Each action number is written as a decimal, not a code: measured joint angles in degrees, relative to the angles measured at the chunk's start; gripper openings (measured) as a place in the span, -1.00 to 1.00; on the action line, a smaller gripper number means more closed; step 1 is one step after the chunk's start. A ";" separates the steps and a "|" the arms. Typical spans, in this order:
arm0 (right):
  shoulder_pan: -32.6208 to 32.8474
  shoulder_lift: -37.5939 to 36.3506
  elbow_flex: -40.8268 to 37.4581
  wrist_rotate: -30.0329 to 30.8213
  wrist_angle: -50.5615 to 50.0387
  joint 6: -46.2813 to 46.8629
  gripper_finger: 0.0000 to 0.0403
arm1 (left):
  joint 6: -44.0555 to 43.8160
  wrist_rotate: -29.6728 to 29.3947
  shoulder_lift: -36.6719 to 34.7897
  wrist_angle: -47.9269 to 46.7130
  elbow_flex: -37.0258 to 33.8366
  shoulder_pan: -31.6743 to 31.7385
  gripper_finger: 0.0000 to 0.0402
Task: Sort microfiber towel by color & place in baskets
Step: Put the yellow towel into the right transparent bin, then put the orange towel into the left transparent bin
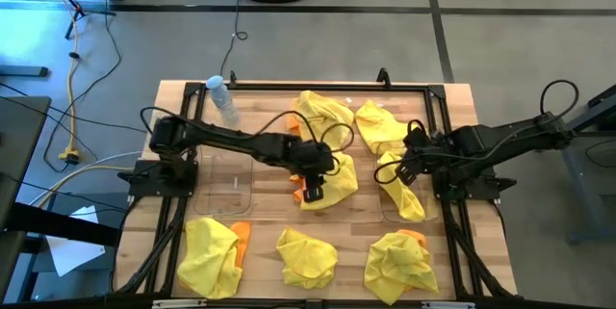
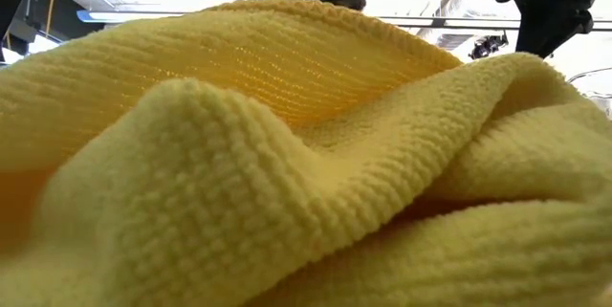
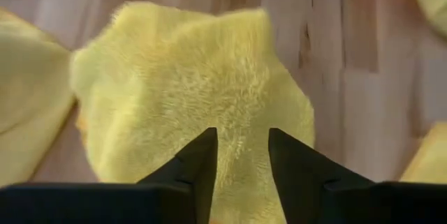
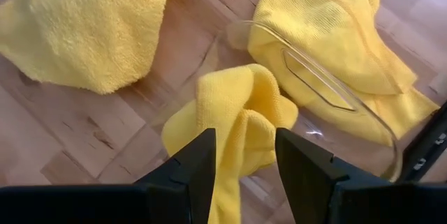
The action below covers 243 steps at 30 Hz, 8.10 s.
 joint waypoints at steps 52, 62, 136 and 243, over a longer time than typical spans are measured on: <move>-3.48 18.35 0.02 4.79 66.74 -49.39 0.21 | 5.15 -11.42 -18.33 8.53 -0.02 -1.34 -1.00; -4.35 21.88 0.02 2.69 71.31 -52.39 -0.16 | 5.09 -11.42 -18.31 9.58 -0.02 -1.34 -1.00; 12.34 2.08 -13.01 -20.99 11.99 1.92 -0.54 | -2.00 -9.30 -18.46 2.33 -0.04 1.01 -0.29; 11.91 -23.63 -7.08 9.96 11.16 -23.35 -0.92 | -10.40 -6.08 13.69 2.31 0.20 -0.11 -0.91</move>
